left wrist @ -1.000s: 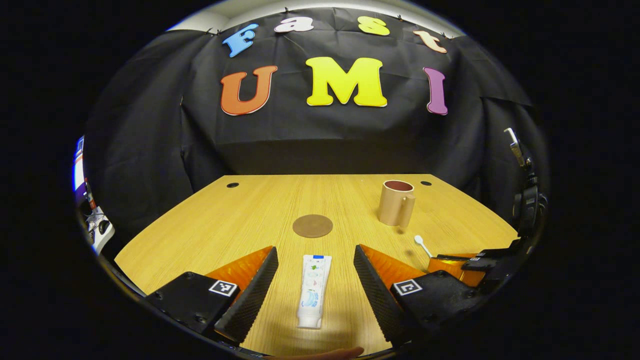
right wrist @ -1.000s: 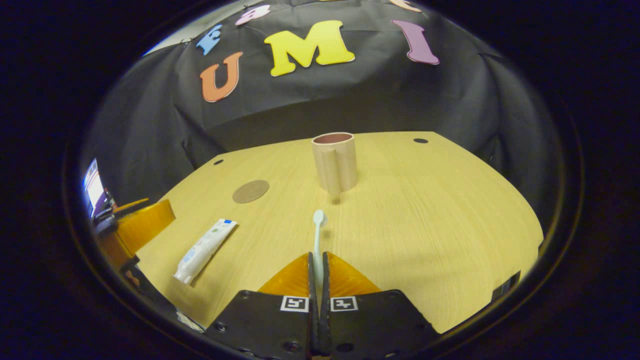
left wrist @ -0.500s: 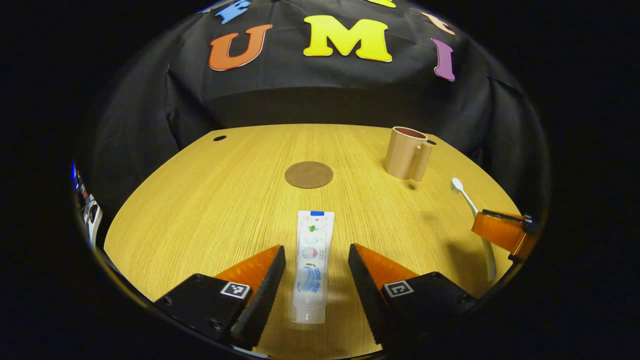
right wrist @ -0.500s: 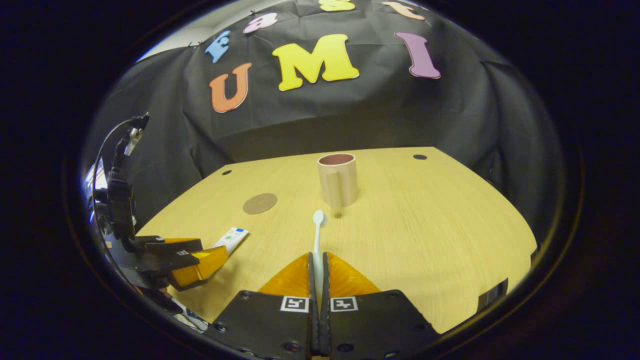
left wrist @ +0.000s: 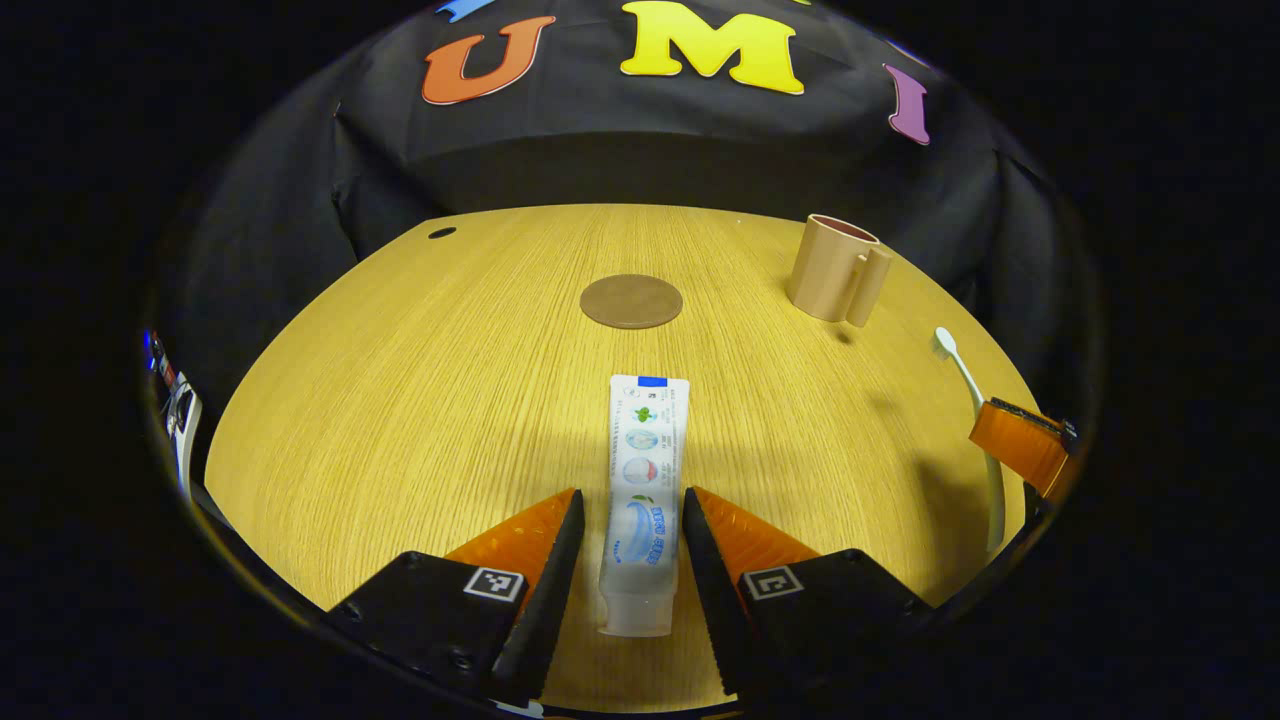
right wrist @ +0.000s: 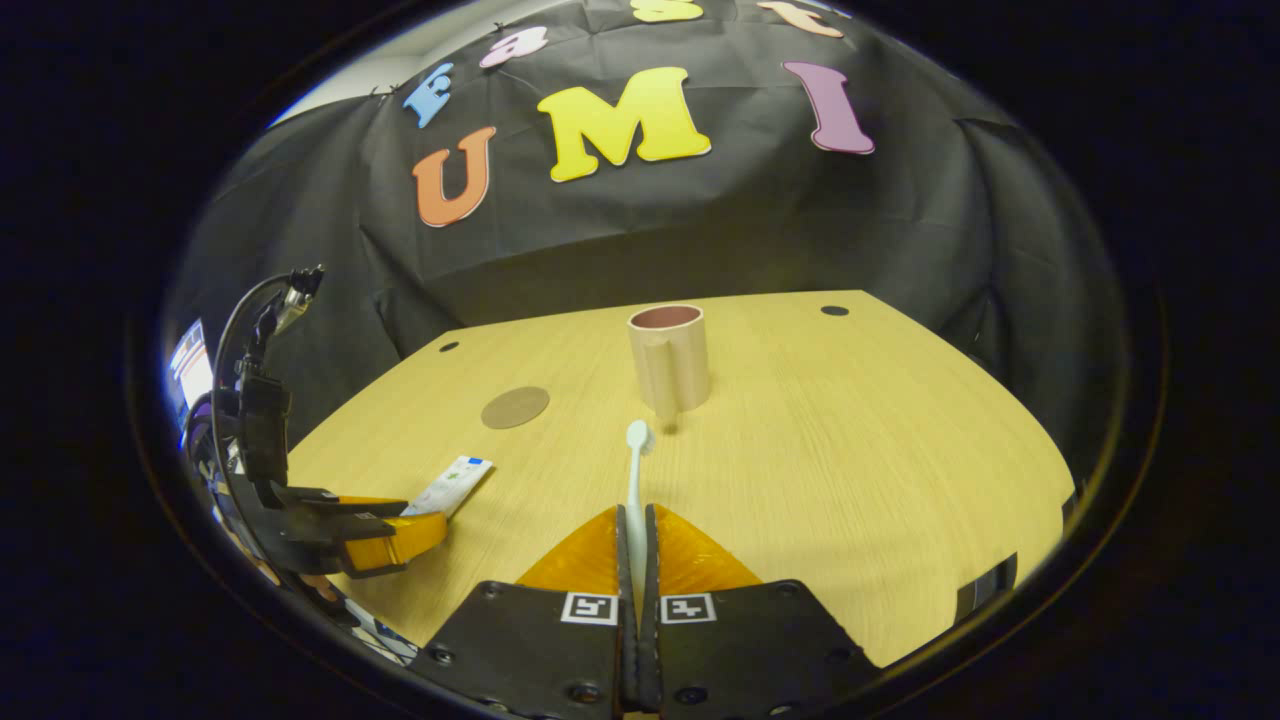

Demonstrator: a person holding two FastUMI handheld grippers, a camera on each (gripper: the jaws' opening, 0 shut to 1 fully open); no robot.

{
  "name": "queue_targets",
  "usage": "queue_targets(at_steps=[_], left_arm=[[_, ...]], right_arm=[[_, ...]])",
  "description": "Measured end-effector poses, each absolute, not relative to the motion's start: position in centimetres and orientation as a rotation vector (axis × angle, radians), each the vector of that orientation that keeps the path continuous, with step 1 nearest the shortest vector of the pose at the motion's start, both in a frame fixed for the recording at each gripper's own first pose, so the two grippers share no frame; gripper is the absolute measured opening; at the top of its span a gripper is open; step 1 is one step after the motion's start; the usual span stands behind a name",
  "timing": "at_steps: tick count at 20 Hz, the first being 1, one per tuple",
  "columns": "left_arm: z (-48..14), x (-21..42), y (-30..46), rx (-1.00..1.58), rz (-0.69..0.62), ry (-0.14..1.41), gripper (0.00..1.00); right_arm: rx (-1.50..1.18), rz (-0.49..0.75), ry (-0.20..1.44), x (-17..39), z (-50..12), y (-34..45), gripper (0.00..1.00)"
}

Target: Put the toothbrush and toothpaste on the desktop into the cup, then pick up the cup and place it on the coaster on the desktop.

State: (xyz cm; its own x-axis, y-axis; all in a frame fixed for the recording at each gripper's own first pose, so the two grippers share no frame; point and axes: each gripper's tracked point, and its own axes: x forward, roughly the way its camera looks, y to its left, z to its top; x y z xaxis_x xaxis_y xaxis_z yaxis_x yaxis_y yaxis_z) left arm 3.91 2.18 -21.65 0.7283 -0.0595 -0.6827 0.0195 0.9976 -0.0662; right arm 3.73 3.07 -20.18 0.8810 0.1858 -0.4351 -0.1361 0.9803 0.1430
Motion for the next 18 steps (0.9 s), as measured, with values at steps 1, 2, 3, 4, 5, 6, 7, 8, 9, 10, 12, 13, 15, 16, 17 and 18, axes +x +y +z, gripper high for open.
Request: queue_targets(at_steps=[1,2,3,4,5,6,7,8,9,10,12,13,15,16,17,18], left_arm=[[-21.6,3.9,2.0,-0.052,-0.050,0.757,0.59],[-21.8,3.7,2.0,-0.045,-0.055,0.757,0.58],[-21.8,3.8,1.9,-0.039,-0.056,0.757,0.54],[-21.7,3.9,1.7,-0.037,-0.057,0.755,0.52],[-21.7,3.9,1.5,-0.035,-0.064,0.755,0.45],[-21.8,3.8,1.6,-0.025,-0.071,0.754,0.48],[-21.6,3.8,1.7,-0.027,-0.070,0.754,0.47],[-21.4,4.0,1.6,-0.036,-0.061,0.744,0.41],[-21.1,3.8,1.6,-0.043,-0.058,0.733,0.41],[-20.6,3.8,1.7,-0.047,-0.057,0.719,0.41],[-19.1,3.7,1.9,-0.069,-0.053,0.677,0.41],[-17.6,3.5,1.9,-0.097,-0.043,0.632,0.40],[-15.8,3.5,2.1,-0.109,-0.037,0.576,0.45],[-15.0,3.5,2.1,-0.111,-0.035,0.550,0.41],[-14.2,3.7,2.1,-0.112,-0.034,0.526,0.40],[-13.2,3.5,1.7,-0.115,-0.046,0.500,0.45]], right_arm=[[0.108,0.170,0.464,3.7,-20.2,3.2,0.01],[0.106,0.170,0.461,3.8,-20.2,3.1,0.01],[0.104,0.169,0.460,3.9,-20.2,3.1,0.01],[0.102,0.170,0.460,3.9,-20.4,3.1,0.01],[0.101,0.172,0.461,4.0,-20.5,3.1,0.01],[0.098,0.173,0.459,4.1,-20.4,3.2,0.01],[0.096,0.172,0.458,4.0,-20.4,3.3,0.01],[0.096,0.175,0.458,4.0,-20.4,3.3,0.01],[0.097,0.176,0.455,3.8,-20.6,3.1,0.01],[0.097,0.178,0.453,3.7,-20.6,3.0,0.01],[0.099,0.179,0.448,3.6,-20.2,3.0,0.01],[0.101,0.180,0.444,3.7,-20.1,2.9,0.01],[0.104,0.184,0.436,3.7,-19.7,3.1,0.01],[0.104,0.187,0.430,3.7,-19.4,3.2,0.01],[0.105,0.191,0.423,3.6,-19.2,3.2,0.01],[0.107,0.199,0.414,3.7,-18.8,3.4,0.01]])
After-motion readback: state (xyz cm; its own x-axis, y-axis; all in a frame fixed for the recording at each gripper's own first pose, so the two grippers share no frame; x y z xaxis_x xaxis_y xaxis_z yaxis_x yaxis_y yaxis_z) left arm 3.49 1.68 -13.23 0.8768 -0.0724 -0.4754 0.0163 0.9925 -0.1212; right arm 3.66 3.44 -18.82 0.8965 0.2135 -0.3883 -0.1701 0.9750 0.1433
